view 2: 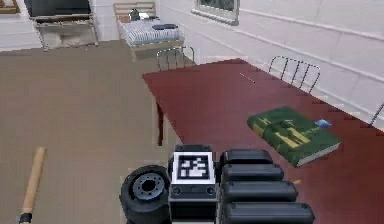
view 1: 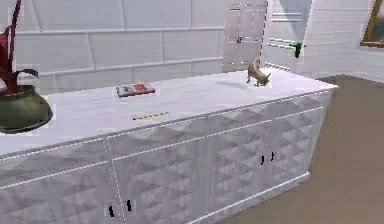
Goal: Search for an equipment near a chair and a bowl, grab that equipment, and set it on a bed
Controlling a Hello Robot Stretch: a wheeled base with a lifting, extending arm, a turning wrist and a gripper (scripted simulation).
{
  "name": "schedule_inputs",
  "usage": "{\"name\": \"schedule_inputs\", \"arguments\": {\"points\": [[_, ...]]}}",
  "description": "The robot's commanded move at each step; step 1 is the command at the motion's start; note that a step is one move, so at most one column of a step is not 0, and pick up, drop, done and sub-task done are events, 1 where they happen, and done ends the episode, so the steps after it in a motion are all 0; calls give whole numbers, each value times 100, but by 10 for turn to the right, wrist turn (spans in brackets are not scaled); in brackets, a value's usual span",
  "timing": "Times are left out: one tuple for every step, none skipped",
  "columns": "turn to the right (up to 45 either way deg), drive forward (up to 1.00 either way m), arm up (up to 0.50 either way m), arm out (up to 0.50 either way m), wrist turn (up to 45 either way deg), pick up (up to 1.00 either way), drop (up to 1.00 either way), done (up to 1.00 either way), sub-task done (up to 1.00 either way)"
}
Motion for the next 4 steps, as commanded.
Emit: {"name": "schedule_inputs", "arguments": {"points": [[-240,0,0,0,0,0,0,0,0],[0,10,0,0,0,0,0,0,0],[450,0,0,0,0,0,0,0,0],[420,0,0,0,0,0,0,0,0]]}}
